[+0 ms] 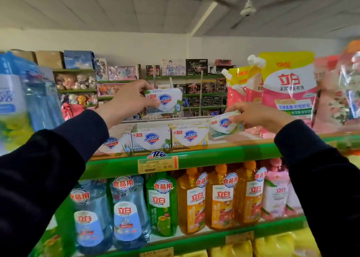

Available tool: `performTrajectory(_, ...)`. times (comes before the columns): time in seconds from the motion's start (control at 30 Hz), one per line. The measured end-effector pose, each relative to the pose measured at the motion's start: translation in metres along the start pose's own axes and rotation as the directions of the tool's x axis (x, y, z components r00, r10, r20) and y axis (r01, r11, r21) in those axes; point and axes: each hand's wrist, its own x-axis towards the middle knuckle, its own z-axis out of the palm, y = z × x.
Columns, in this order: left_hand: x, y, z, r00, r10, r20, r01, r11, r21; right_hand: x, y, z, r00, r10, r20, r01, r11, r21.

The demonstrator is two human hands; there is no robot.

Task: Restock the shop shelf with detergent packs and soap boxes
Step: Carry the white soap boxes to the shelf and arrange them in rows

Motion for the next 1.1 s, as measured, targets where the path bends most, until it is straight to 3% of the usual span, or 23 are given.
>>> performTrajectory(0.07, 0.001, -0.002, 0.004, 1.0, 0.002, 0.016, -0.002, 0.999, -0.039, -0.004, 0.007, -0.004, 0.992, 0.046, 0.12, -0.054, 0.997, 0.062)
performTrajectory(0.23, 0.0, -0.002, 0.012, 0.999, 0.012, 0.047, -0.007, 0.995, -0.103, -0.009, 0.015, -0.003, 0.966, 0.009, 0.26, -0.056, 0.983, 0.173)
performTrajectory(0.47, -0.003, -0.007, 0.009, 0.998, 0.012, 0.064, -0.002, 0.987, -0.159, -0.008, 0.001, 0.004, 0.957, 0.029, 0.29, -0.036, 0.999, 0.02)
performTrajectory(0.63, -0.003, -0.012, 0.005, 0.997, 0.016, 0.076, -0.003, 0.986, -0.168, -0.01, 0.011, 0.019, 0.966, 0.018, 0.256, -0.07, 0.978, 0.197)
performTrajectory(0.7, -0.004, -0.013, 0.004, 0.997, 0.01, 0.078, 0.003, 0.986, -0.165, -0.012, 0.011, 0.02, 0.973, 0.029, 0.229, -0.065, 0.987, 0.15)
performTrajectory(0.83, -0.005, -0.012, 0.0, 0.997, 0.006, 0.081, 0.005, 0.99, -0.142, -0.017, -0.017, 0.018, 0.984, 0.083, 0.16, -0.061, 0.989, -0.137)
performTrajectory(0.93, -0.007, -0.011, -0.003, 0.996, 0.015, 0.084, -0.003, 0.99, -0.143, -0.018, -0.05, 0.028, 0.991, -0.137, 0.004, 0.132, 0.95, -0.283)
performTrajectory(1.0, -0.008, -0.011, -0.005, 0.996, 0.025, 0.083, -0.014, 0.991, -0.132, -0.016, -0.073, 0.039, 0.939, -0.333, -0.084, 0.31, 0.926, -0.214)
performTrajectory(1.1, -0.01, -0.01, -0.007, 0.995, 0.039, 0.09, -0.027, 0.992, -0.123, -0.006, -0.106, 0.057, 0.91, -0.41, -0.062, 0.409, 0.912, -0.02)
